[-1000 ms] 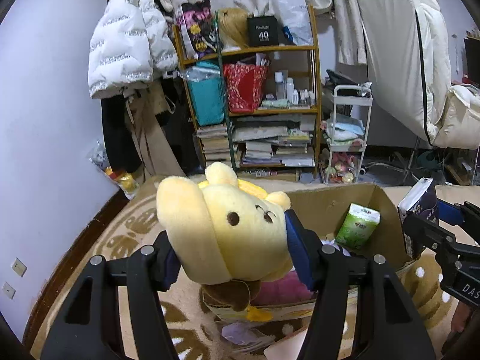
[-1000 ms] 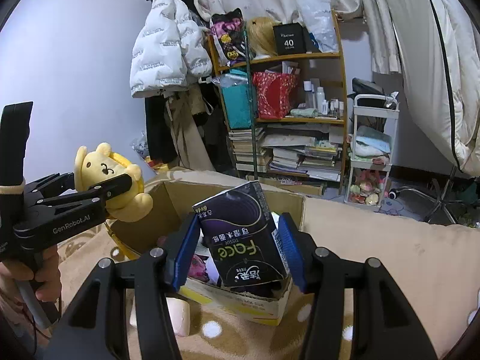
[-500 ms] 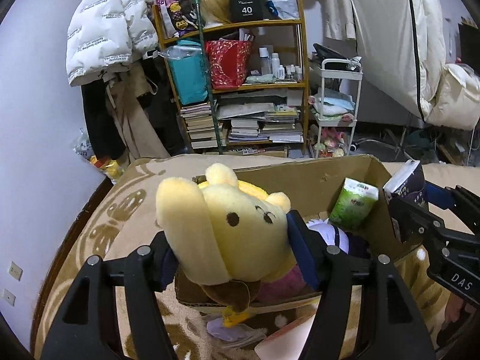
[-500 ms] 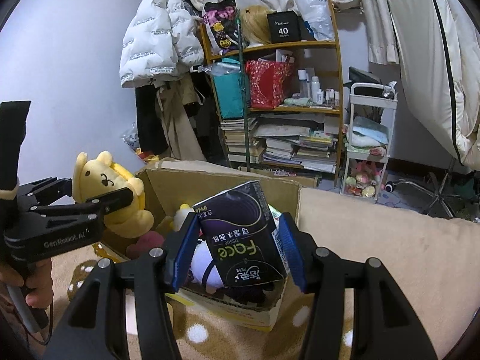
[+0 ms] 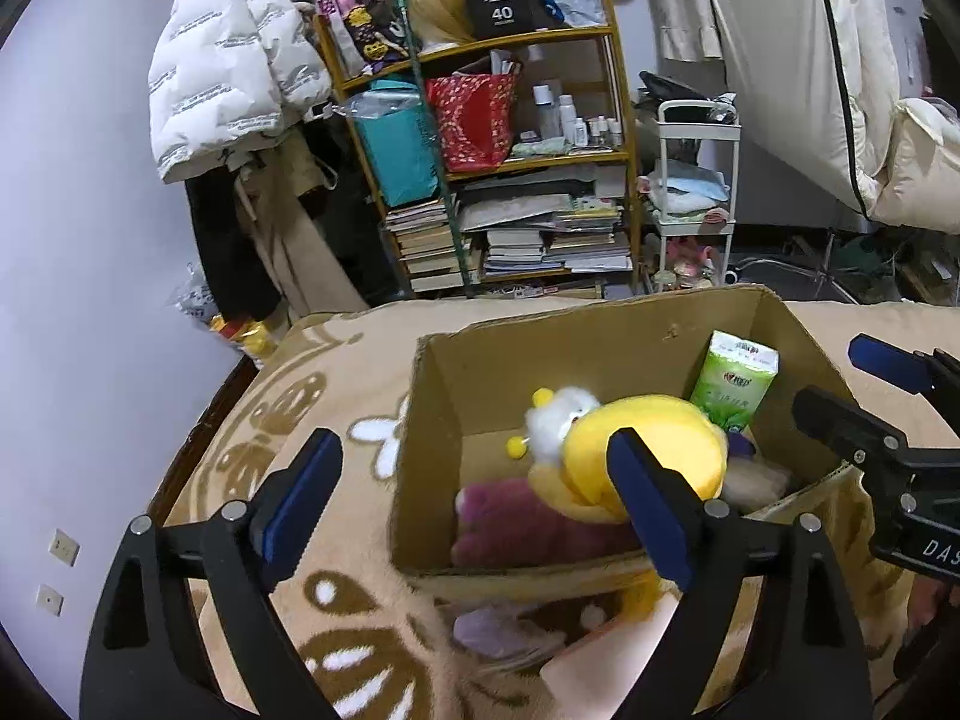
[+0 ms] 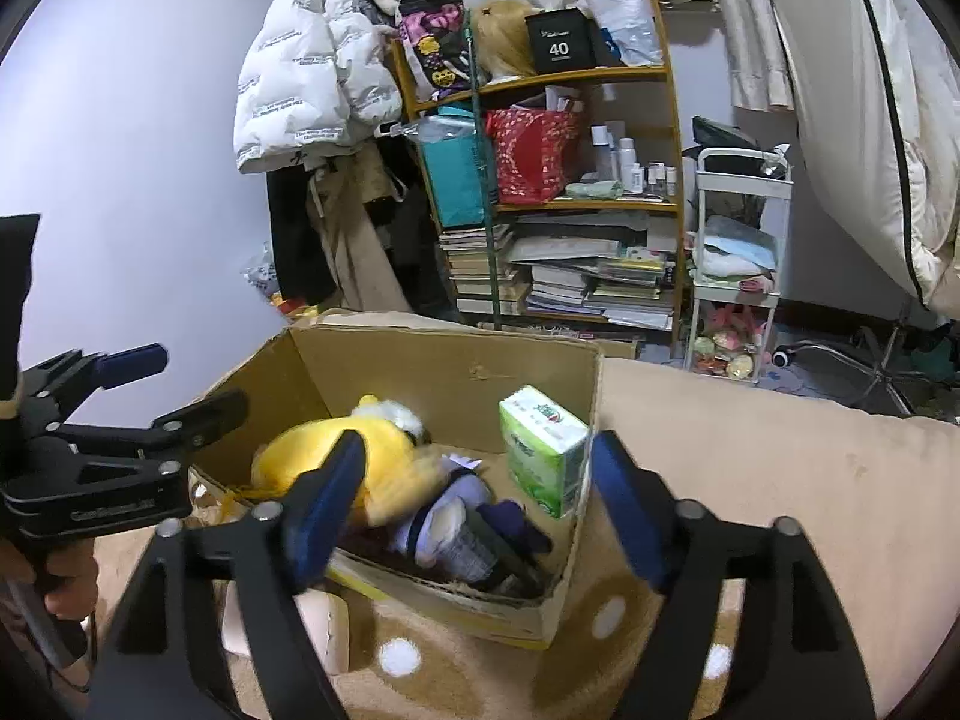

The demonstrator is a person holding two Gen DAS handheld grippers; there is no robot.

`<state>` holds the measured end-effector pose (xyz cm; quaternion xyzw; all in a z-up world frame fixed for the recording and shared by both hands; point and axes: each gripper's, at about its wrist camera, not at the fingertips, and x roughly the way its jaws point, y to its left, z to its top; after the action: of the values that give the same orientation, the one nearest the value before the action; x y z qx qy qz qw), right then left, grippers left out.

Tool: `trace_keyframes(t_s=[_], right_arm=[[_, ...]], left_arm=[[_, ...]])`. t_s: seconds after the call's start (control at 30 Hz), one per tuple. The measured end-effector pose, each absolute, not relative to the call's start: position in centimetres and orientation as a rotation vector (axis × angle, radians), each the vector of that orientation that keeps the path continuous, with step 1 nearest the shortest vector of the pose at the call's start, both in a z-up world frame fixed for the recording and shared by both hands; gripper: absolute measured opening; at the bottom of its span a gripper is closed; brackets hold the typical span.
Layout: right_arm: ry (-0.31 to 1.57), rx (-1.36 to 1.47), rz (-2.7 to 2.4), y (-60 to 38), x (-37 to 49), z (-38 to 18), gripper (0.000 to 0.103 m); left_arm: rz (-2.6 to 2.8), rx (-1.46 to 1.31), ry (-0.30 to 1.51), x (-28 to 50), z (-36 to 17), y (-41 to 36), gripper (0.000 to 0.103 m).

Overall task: Organize soft objects
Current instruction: 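Open left tool to drop the yellow dog in the box while right tool drops the black pack, then withdraw both tools from the box toward the pink roll cushion and clear bag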

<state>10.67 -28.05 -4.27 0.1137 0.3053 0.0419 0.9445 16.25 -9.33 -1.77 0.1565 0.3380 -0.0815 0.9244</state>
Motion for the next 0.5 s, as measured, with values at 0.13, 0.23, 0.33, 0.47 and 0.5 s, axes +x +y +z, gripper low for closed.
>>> trace_keyframes(t_s=[0.13,0.23,0.33,0.47,0.5], right_arm=[[0.623,0.232,0.077,-27.9,10.2,-3.9,0.095],[0.627,0.236,0.074,-27.5,9.5,-3.4,0.103],[0.636,0.234,0.073,-26.9,8.7,-2.9,0.103],[0.657,0.221,0.083,-26.1,7.6,-2.5,0.103],[0.659,0.215,0.085,-25.8,7.2,-2.4,0.103]], left_arm=[[-0.137,0.298,0.707,15.5,-0.9,-7.9,0.096],[-0.127,0.276,0.700,14.6,-0.1,-6.9,0.099],[-0.116,0.258,0.701,13.7,0.5,-5.9,0.100],[-0.114,0.240,0.704,12.2,1.1,-4.7,0.100],[-0.121,0.240,0.713,11.8,1.2,-4.5,0.100]])
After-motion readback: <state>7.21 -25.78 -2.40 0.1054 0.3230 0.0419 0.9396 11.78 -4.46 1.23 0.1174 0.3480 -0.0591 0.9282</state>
